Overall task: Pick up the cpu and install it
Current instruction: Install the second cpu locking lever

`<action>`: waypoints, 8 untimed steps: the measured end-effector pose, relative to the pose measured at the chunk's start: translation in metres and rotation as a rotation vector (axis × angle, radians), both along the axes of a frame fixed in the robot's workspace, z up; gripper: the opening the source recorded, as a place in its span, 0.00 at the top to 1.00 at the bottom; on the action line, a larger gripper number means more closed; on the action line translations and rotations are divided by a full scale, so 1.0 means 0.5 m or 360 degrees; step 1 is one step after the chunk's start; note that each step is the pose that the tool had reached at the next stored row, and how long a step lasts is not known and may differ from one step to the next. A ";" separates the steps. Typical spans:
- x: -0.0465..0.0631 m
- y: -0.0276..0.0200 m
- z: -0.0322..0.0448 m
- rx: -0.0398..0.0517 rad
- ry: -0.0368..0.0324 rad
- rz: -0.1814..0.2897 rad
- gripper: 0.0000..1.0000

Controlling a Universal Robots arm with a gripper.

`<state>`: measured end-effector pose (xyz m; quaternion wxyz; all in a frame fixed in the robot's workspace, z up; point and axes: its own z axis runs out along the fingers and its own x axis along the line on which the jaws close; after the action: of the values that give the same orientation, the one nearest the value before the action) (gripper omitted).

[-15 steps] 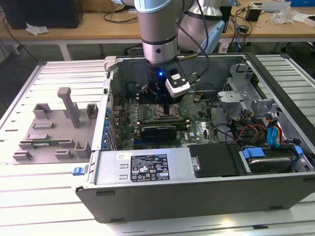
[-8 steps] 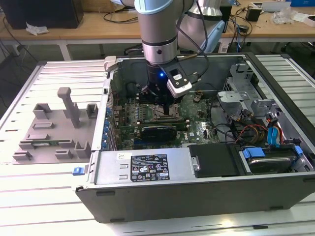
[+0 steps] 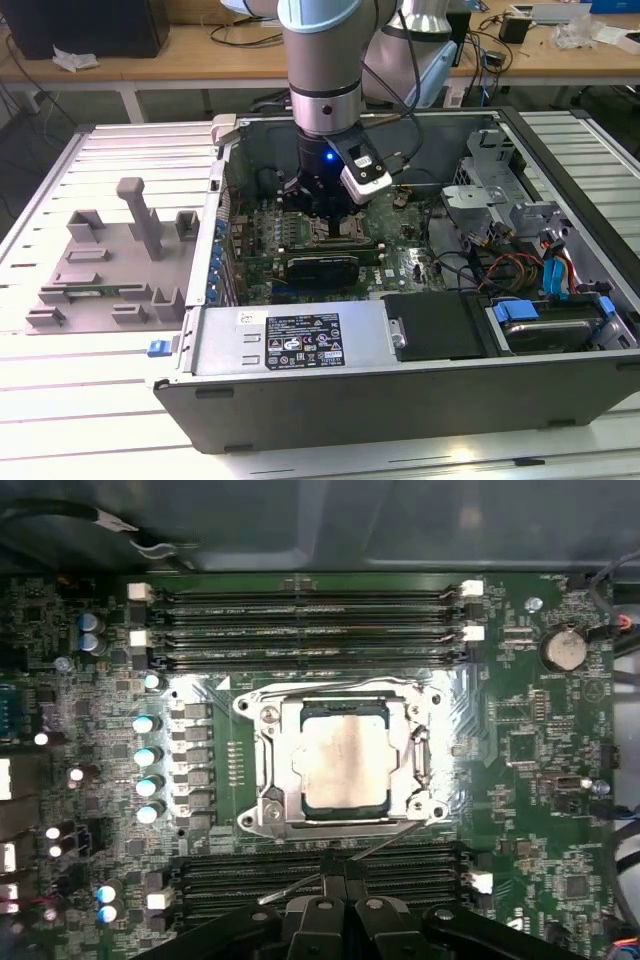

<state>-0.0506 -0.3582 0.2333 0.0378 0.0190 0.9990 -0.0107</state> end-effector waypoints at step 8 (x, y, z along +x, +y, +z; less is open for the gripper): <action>-0.005 -0.0040 -0.003 0.0011 0.0001 0.0091 0.89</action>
<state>-0.0530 -0.3602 0.2319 0.0378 -0.0095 0.9992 -0.0063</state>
